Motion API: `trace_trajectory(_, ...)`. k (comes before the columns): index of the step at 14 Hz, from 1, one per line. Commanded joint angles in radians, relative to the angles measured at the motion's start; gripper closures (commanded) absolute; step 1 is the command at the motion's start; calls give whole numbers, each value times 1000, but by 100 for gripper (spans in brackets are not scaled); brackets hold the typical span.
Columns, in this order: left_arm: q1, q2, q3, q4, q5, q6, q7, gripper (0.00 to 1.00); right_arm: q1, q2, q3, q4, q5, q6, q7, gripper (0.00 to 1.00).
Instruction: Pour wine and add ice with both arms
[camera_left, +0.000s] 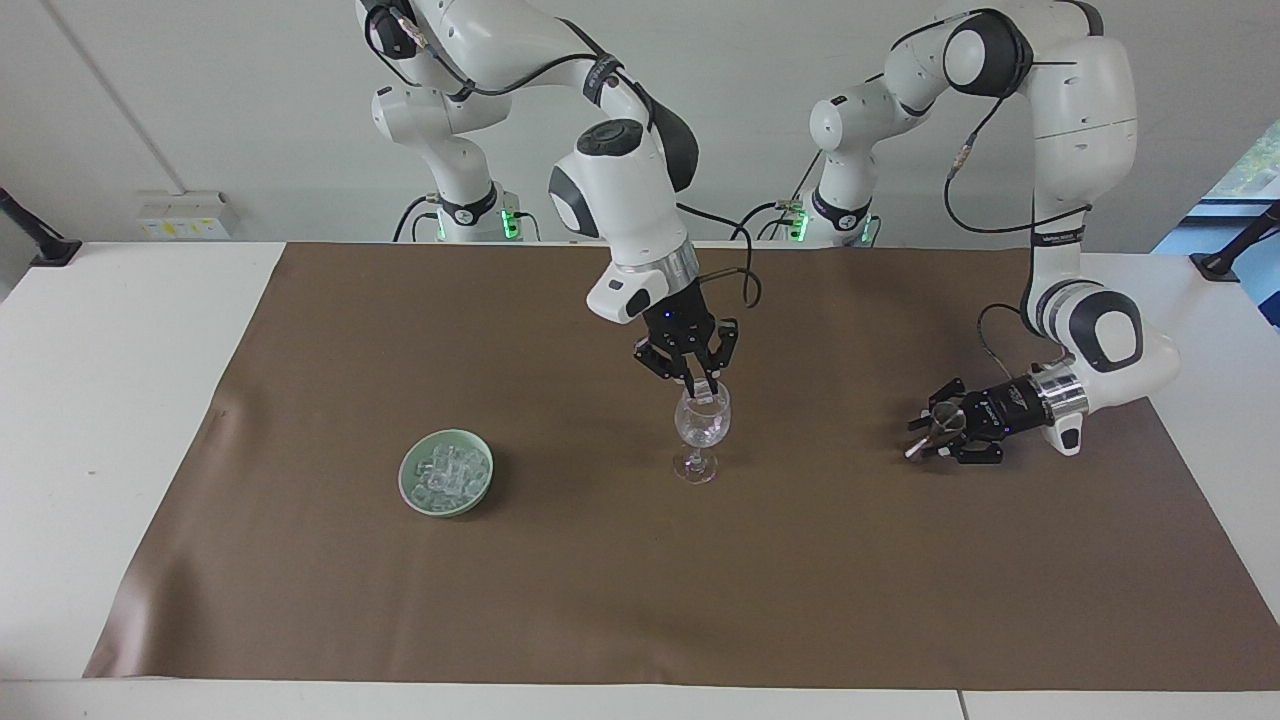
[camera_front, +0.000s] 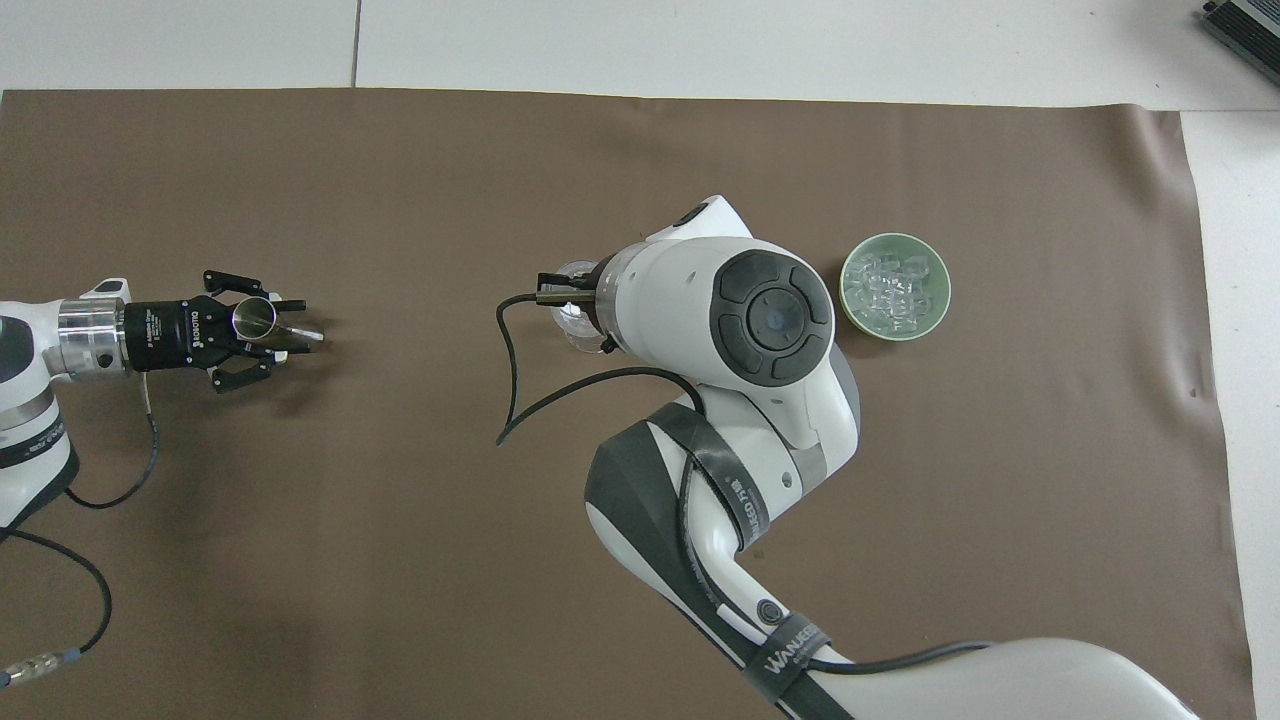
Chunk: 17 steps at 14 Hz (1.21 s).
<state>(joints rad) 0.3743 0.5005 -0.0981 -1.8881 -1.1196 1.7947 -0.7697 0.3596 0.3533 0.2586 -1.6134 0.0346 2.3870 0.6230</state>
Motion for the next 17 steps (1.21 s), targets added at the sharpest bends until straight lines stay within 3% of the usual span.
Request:
trace_trajectory(1,14,-7,-5,-16,-12,-8,18,0,-8,10,13,13,17,6,-11,85)
trace_trajectory(10,66,-5,-3,32,115,-29,69,0,-8,16,13,32,10,-5,-11,73)
trace_trajectory(17,81,-22,-5,187,329,-63,69,0,-8,16,13,32,8,-5,-11,70)
